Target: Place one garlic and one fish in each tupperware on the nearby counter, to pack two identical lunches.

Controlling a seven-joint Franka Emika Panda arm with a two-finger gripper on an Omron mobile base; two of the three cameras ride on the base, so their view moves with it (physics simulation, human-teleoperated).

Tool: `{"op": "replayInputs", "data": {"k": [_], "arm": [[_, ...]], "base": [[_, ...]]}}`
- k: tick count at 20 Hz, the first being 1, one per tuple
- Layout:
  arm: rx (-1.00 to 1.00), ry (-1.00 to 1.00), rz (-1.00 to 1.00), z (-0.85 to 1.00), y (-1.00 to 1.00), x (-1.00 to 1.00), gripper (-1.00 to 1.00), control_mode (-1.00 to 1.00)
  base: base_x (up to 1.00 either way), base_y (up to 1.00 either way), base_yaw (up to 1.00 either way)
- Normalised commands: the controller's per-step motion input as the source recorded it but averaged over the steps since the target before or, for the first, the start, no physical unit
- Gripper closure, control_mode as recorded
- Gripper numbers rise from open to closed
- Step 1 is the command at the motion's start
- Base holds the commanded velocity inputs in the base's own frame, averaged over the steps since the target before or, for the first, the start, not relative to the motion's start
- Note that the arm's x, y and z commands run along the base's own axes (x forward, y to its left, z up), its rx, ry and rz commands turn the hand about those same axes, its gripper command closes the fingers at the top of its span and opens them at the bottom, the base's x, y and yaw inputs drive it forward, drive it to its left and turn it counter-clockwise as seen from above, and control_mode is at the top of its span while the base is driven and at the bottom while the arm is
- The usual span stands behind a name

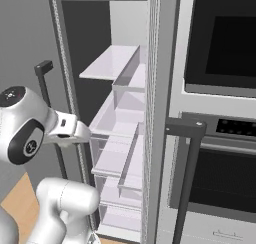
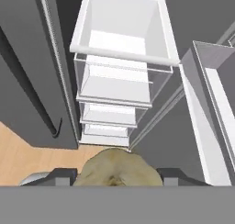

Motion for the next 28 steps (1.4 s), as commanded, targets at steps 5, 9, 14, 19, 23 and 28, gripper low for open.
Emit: {"op": "replayInputs", "data": {"k": [5,9,14,19,23,28], "arm": [[0.13,0.06,-0.19,-0.28,-0.17,-0.21,1.00,-1.00],[0.02,0.00,-0.02,-0.06,0.00,-0.03,1.00,-1.00],[0.00,0.00,0.00,-0.01,0.00,-0.09,1.00,1.00],[0.00,0.00,0.00,0.00,0.00,0.00,1.00,1.00],[0.00,0.00,0.00,0.00,0.00,0.00,1.00,1.00],[0.00,0.00,0.00,0.00,0.00,0.00,1.00,1.00]], "base": [[0.00,0.00,0.00],[0.00,0.00,0.00],[-0.12,0.00,0.00],[-0.93,0.16,0.00],[-1.00,0.10,0.00],[-0.99,-0.10,-0.27]]}}
